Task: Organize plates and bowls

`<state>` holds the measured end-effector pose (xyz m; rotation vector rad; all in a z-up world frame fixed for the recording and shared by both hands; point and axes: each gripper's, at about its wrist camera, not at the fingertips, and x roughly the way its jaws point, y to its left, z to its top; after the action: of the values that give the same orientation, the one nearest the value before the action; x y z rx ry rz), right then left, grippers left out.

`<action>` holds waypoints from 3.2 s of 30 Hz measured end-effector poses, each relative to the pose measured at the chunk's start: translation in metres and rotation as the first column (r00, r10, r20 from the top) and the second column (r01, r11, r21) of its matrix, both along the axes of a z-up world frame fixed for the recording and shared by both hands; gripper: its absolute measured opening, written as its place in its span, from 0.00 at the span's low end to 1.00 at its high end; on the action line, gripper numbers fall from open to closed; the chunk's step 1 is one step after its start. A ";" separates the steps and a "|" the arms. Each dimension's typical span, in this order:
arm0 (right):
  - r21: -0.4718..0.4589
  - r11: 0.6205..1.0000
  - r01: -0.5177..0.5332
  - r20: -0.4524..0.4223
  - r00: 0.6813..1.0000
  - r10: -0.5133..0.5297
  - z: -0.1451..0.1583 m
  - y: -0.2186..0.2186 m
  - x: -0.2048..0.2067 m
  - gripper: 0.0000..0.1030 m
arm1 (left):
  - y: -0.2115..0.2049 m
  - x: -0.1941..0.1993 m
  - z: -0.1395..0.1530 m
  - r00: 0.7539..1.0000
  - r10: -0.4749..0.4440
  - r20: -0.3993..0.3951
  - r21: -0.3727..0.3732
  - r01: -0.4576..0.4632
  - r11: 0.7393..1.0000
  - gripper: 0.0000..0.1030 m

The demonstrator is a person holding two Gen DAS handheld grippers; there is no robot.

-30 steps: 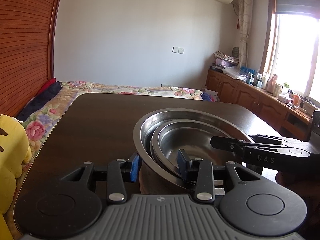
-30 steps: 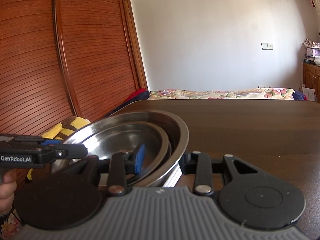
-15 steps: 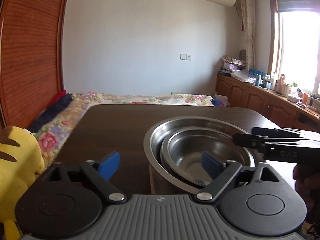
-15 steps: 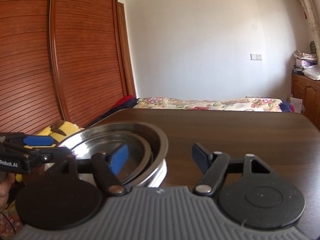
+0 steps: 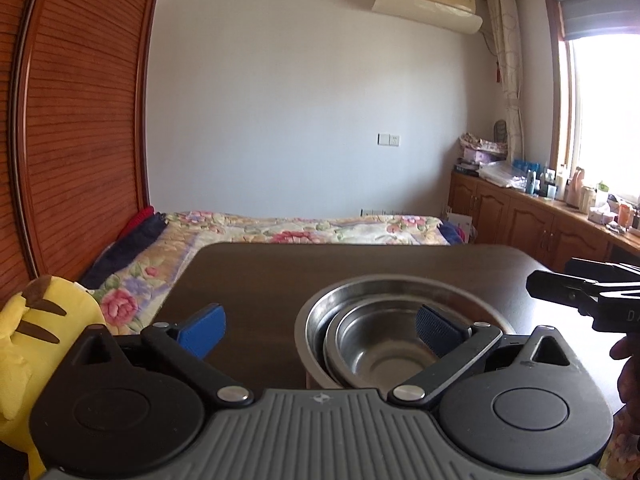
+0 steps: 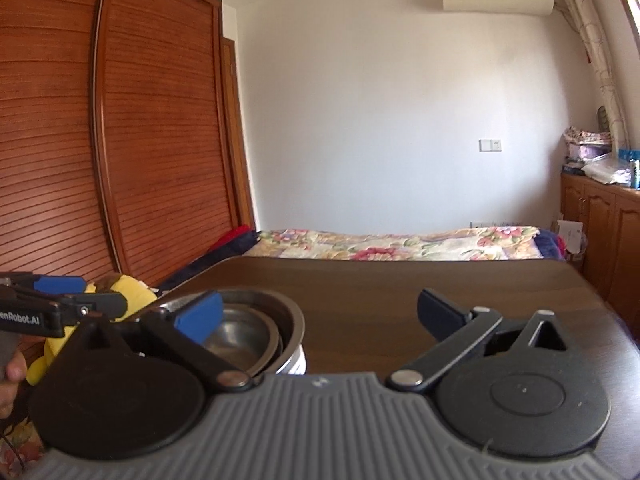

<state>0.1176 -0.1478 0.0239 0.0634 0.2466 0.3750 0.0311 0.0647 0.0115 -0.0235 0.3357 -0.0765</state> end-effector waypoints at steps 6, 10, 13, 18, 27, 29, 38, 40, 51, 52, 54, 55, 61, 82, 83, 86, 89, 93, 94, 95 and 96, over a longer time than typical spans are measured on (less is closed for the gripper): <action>-0.011 0.999 0.047 0.031 0.998 -0.047 0.015 -0.007 -0.007 1.00 | -0.015 -0.005 0.020 1.000 0.013 0.026 0.031 -0.014 0.999 1.00; -0.015 0.997 0.080 0.053 0.995 -0.079 0.020 -0.014 -0.010 1.00 | -0.026 -0.008 0.025 0.999 -0.011 0.046 0.052 0.008 0.999 1.00; -0.017 0.995 0.103 0.052 0.993 -0.102 0.021 -0.019 -0.012 1.00 | -0.033 -0.007 0.026 0.999 -0.028 0.044 0.047 0.026 0.999 1.00; -0.015 0.990 0.141 0.052 0.989 -0.140 0.023 -0.027 -0.017 1.00 | -0.048 -0.009 0.031 0.997 -0.048 0.052 0.054 0.045 0.998 1.00; -0.019 0.983 0.184 0.036 0.982 -0.183 0.014 -0.032 -0.023 1.00 | -0.067 -0.014 0.028 0.997 -0.064 0.053 0.057 0.061 0.997 1.00; -0.022 0.981 0.191 0.030 0.981 -0.190 0.011 -0.031 -0.023 1.00 | -0.068 -0.015 0.024 0.997 -0.065 0.047 0.053 0.063 0.997 1.00; -0.035 0.978 0.207 0.013 0.978 -0.206 -0.007 -0.023 -0.033 1.00 | -0.068 -0.022 0.005 0.998 -0.046 0.031 0.058 0.044 0.997 1.00; -0.038 0.975 0.220 0.008 0.976 -0.219 -0.013 -0.023 -0.035 1.00 | -0.069 -0.024 -0.001 0.999 -0.044 0.025 0.058 0.043 0.997 1.00; -0.068 0.966 0.248 -0.006 0.968 -0.249 -0.030 -0.018 -0.034 1.00 | -0.060 -0.024 -0.023 1.000 -0.020 -0.012 0.066 0.020 0.998 1.00; -0.066 0.966 0.249 -0.010 0.968 -0.250 -0.030 -0.019 -0.033 1.00 | -0.060 -0.024 -0.024 1.000 -0.019 -0.015 0.065 0.020 0.998 1.00; -0.058 0.967 0.249 -0.016 0.968 -0.250 -0.032 -0.020 -0.033 1.00 | -0.060 -0.025 -0.027 1.000 -0.017 -0.018 0.063 0.018 0.998 1.00; -0.052 0.967 0.250 -0.016 0.968 -0.251 -0.033 -0.021 -0.033 1.00 | -0.060 -0.025 -0.028 1.000 -0.017 -0.019 0.064 0.018 0.998 1.00; -0.046 0.965 0.260 -0.001 0.966 -0.260 -0.034 -0.023 -0.036 1.00 | -0.059 -0.027 -0.037 1.000 -0.003 -0.014 0.060 0.004 0.998 1.00; -0.043 0.965 0.259 0.004 0.966 -0.259 -0.035 -0.025 -0.036 1.00 | -0.056 -0.028 -0.038 1.000 0.006 -0.004 0.059 -0.006 0.998 1.00; -0.043 0.965 0.259 0.004 0.966 -0.259 -0.035 -0.025 -0.036 1.00 | -0.056 -0.028 -0.038 1.000 0.006 -0.004 0.058 -0.006 0.998 1.00; -0.044 0.965 0.260 0.004 0.966 -0.260 -0.035 -0.025 -0.036 1.00 | -0.056 -0.028 -0.038 1.000 0.007 -0.004 0.060 -0.007 0.998 1.00; -0.044 0.965 0.260 0.002 0.966 -0.260 -0.036 -0.025 -0.036 1.00 | -0.056 -0.028 -0.038 1.000 0.007 -0.004 0.059 -0.006 0.998 1.00; -0.043 0.965 0.260 0.000 0.966 -0.260 -0.036 -0.025 -0.036 1.00 | -0.056 -0.028 -0.037 1.000 0.007 -0.004 0.060 -0.006 0.998 1.00; -0.043 0.965 0.260 0.000 0.966 -0.260 -0.036 -0.025 -0.036 1.00 | -0.056 -0.028 -0.038 1.000 0.006 -0.004 0.060 -0.006 0.998 1.00; -0.043 0.965 0.259 0.001 0.966 -0.260 -0.036 -0.025 -0.036 1.00 | -0.056 -0.028 -0.038 1.000 0.006 -0.004 0.059 -0.006 0.998 1.00; -0.043 0.965 0.259 0.001 0.966 -0.260 -0.036 -0.025 -0.036 1.00 | -0.056 -0.028 -0.038 1.000 0.006 -0.004 0.060 -0.006 0.998 1.00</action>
<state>0.0821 -0.1732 -0.0125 0.0536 0.2477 0.1083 0.0035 0.0088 -0.0264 0.0344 0.3418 -0.0605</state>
